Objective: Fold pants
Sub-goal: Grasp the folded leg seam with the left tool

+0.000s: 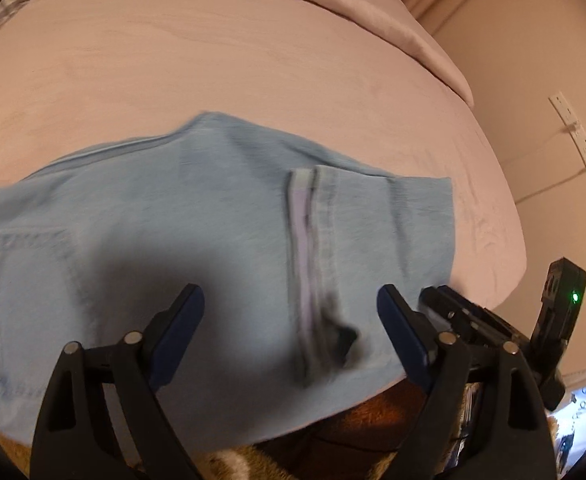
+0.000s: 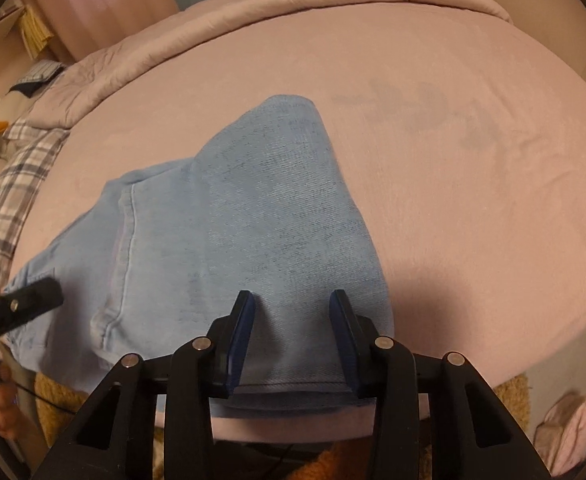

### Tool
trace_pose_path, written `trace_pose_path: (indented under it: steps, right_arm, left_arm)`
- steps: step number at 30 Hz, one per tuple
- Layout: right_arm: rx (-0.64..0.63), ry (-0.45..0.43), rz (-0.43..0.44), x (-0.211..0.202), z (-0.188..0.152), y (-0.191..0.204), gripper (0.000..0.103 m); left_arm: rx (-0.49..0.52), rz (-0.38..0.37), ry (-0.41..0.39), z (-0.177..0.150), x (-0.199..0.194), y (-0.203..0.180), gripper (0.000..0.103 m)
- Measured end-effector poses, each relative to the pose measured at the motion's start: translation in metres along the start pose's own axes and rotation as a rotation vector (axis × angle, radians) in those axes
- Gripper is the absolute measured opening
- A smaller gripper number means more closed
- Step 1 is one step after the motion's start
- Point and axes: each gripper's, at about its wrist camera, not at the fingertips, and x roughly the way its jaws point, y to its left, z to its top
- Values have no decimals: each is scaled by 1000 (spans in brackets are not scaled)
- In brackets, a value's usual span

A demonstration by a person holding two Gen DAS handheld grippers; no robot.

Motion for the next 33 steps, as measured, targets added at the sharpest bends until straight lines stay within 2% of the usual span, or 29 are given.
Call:
trace_pose_path:
  steps: [4, 7, 8, 9, 10, 11, 14, 15, 16, 17, 18, 19, 25, 29, 33]
  right_arm:
    - [15, -8, 27, -9, -2, -8, 41]
    - [37, -15, 52, -10, -3, -13, 41]
    - [46, -18, 62, -11, -4, -15, 41]
    - [52, -20, 69, -11, -4, -17, 41]
    - [58, -22, 77, -13, -5, -20, 41]
    - [68, -24, 86, -13, -5, -21, 41]
    - [91, -28, 110, -14, -6, -25, 41]
    - [95, -31, 114, -14, -7, -25, 41]
    - [101, -35, 121, -15, -8, -26, 41]
    - [105, -38, 125, -14, -9, -27, 41]
    - [108, -41, 128, -14, -10, -28, 41]
    - [110, -42, 130, -14, -11, -28, 41]
    - [120, -21, 127, -13, -7, -26, 41]
    - [98, -34, 143, -28, -7, -24, 41]
    - [75, -65, 97, -33, -4, -23, 41]
  left_arm:
    - [-19, -42, 62, 13, 32, -4, 76]
    - [-35, -38, 49, 18, 39, -6, 73]
    - [-35, -53, 53, 20, 41, -8, 70]
    - [-40, -74, 61, 20, 42, -9, 61]
    - [-50, -97, 74, 20, 45, -9, 57]
    - [-55, -111, 84, 20, 48, -11, 57]
    - [34, -74, 67, 12, 49, -24, 49]
    - [57, -49, 57, 10, 48, -26, 42]
    - [64, -18, 50, 9, 47, -26, 31]
    - [53, -1, 49, 9, 45, -25, 26]
    - [38, 0, 49, 10, 44, -23, 15]
    - [24, -6, 49, 11, 41, -22, 9]
    - [52, -28, -30, 14, 1, -27, 6]
    - [62, 24, -83, 18, -23, -13, 6]
    - [6, 82, -65, 18, -17, 13, 7]
